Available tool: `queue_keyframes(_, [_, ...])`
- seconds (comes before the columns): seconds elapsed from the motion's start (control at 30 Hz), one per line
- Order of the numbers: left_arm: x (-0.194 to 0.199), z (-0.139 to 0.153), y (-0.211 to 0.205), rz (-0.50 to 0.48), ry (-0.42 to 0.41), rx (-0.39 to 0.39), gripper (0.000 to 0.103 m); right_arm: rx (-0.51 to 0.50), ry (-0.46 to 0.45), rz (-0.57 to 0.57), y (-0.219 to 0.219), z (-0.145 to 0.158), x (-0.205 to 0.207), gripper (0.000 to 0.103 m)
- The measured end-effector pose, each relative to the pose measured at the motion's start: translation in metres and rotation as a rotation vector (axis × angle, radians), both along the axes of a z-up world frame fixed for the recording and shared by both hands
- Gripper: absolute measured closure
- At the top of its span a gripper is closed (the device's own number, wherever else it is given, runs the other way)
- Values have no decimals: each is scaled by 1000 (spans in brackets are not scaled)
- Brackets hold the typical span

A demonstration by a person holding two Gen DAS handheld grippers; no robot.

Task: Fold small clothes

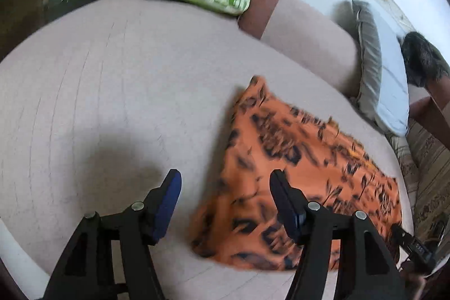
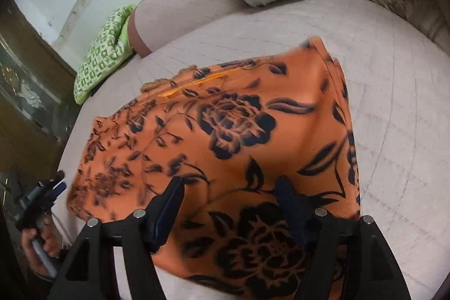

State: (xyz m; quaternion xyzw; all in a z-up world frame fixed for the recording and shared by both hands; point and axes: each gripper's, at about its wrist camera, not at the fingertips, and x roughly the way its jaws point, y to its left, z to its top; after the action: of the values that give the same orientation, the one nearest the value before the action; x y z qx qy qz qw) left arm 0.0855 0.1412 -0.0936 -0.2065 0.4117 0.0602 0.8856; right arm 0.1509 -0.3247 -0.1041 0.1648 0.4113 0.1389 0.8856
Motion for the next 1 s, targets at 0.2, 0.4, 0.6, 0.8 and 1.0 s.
queue_keyframes(0.2, [5,-30,-6,-78,134,-132,34,-6,-3,18,5,4,4,26])
queue_keyframes(0.4, [-1,-18,-12,-73,109,-128,88,41,-5,20,-2,7,0,26])
queue_keyframes(0.6, [-11,-1,-67,-139,58,207,85,51,-1,21,-1,5,4,26])
queue_keyframes(0.8, [3,-2,-20,31,135,45,37,83,0,29,-5,4,5,26])
queue_keyframes(1.0, [72,9,-19,-134,87,21,24,90,4,23,-4,4,10,25])
